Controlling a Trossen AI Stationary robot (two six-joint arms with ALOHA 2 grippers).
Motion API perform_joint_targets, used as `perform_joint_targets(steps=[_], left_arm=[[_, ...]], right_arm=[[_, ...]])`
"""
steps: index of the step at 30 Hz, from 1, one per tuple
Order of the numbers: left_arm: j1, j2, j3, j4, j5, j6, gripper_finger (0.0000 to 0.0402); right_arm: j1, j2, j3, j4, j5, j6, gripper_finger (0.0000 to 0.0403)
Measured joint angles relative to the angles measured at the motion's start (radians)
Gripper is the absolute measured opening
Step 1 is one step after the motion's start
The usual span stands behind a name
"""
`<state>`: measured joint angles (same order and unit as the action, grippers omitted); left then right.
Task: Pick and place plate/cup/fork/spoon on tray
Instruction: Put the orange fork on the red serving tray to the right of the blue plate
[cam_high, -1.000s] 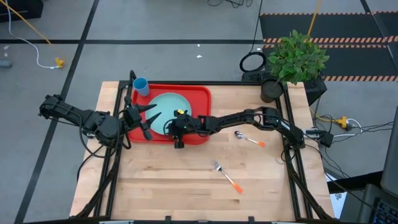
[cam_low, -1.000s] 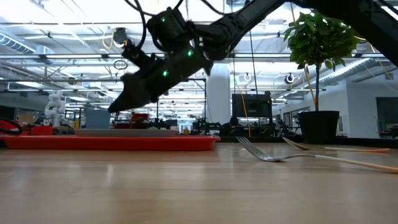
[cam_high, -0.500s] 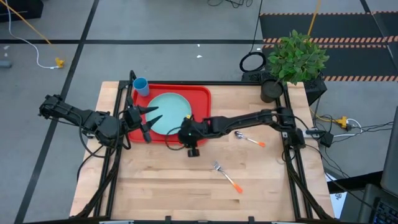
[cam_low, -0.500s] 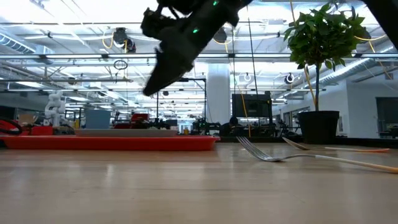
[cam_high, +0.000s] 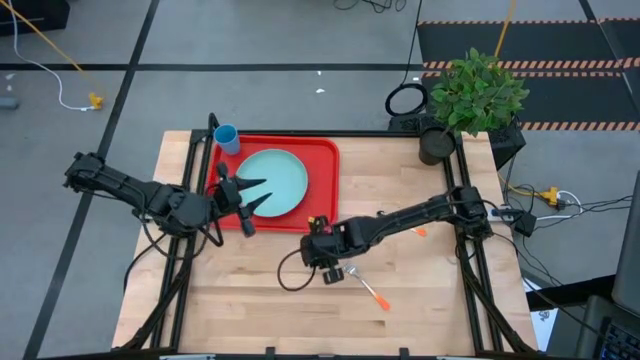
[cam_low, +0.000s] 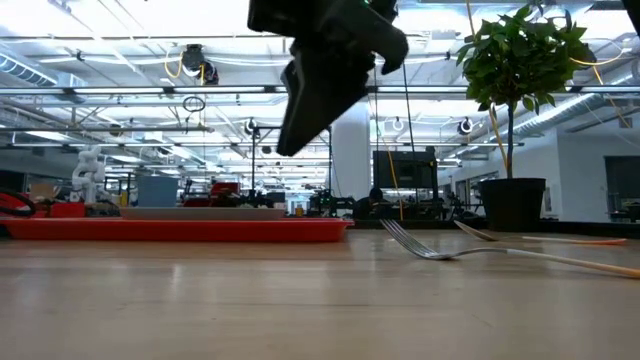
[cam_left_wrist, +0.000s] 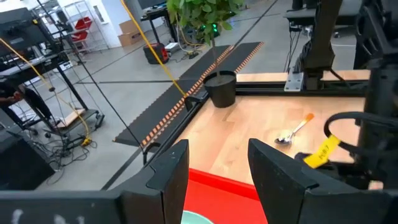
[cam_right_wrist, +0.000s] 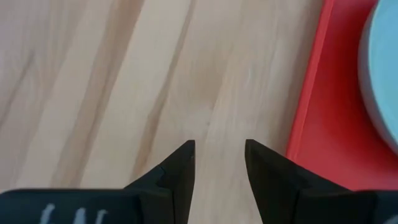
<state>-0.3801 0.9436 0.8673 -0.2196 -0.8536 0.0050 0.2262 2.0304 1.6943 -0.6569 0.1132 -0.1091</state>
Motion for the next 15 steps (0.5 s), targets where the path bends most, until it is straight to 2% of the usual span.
perform_joint_targets(steps=[6, 9, 15], left_arm=[[-0.003, 0.048, 0.0, 0.013, 0.0, -0.014, 0.0168], [-0.003, 0.064, 0.0, 0.019, 0.0, -0.029, 0.0168], [-0.003, 0.092, 0.0, 0.025, -0.002, -0.134, 0.0168]], right_arm=[[0.021, -0.02, 0.001, 0.074, 0.018, 0.011, 0.013], [0.024, -0.052, -0.001, 0.055, 0.021, 0.038, 0.013], [0.025, -0.138, 0.0, 0.073, 0.018, 0.114, 0.013]])
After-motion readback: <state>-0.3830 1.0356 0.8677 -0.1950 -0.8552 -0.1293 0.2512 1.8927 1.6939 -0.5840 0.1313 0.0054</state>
